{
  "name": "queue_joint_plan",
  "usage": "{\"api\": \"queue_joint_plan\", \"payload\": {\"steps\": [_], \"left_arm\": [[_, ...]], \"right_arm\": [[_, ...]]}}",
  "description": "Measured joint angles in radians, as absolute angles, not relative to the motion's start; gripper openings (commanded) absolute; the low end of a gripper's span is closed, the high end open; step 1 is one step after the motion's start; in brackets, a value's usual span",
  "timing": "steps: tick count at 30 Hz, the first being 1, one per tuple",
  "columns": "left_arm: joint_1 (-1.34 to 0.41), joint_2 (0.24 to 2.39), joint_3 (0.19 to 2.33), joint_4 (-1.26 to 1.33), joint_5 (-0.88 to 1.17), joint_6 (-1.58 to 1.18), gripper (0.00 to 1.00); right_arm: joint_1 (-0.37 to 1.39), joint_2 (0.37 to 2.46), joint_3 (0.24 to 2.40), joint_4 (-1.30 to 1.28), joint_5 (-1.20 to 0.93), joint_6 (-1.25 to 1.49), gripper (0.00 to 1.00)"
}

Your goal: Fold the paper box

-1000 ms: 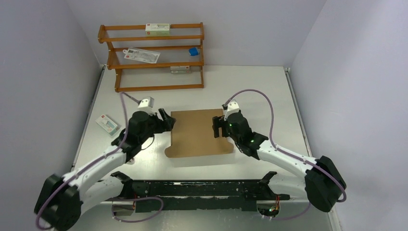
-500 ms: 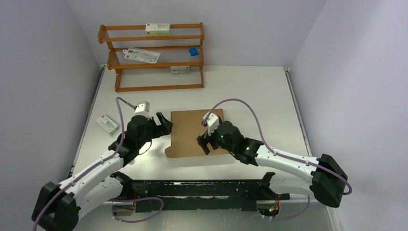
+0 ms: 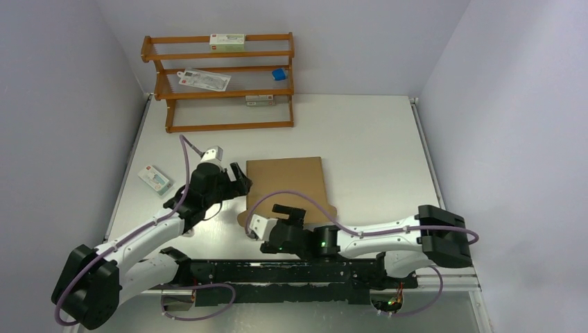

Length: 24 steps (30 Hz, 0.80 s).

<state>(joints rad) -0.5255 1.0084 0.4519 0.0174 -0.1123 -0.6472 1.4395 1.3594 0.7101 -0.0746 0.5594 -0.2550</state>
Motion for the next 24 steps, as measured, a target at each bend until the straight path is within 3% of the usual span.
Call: {"api": "queue_joint_plan", "payload": {"steps": [9,15,21,24], "left_arm": [[-0.525,1.070,0.451,0.040,-0.073,-0.643,0.88],[-0.525,1.085,0.451,0.055,-0.062,-0.643,0.88],[-0.525,1.092,0.451,0.055,-0.056,-0.643,0.88],[-0.525,1.058,0.451,0.041,-0.061,-0.644,0.88]], "right_arm": [[1.479,1.533,0.758,-0.068,0.725,-0.370,0.88],[1.482,1.663,0.756,0.005,0.847,-0.448,0.81],[1.483,1.718,0.718,0.157,0.955,-0.566,0.66],[1.483,1.724,0.710,0.204,0.980,-0.608,0.47]]}}
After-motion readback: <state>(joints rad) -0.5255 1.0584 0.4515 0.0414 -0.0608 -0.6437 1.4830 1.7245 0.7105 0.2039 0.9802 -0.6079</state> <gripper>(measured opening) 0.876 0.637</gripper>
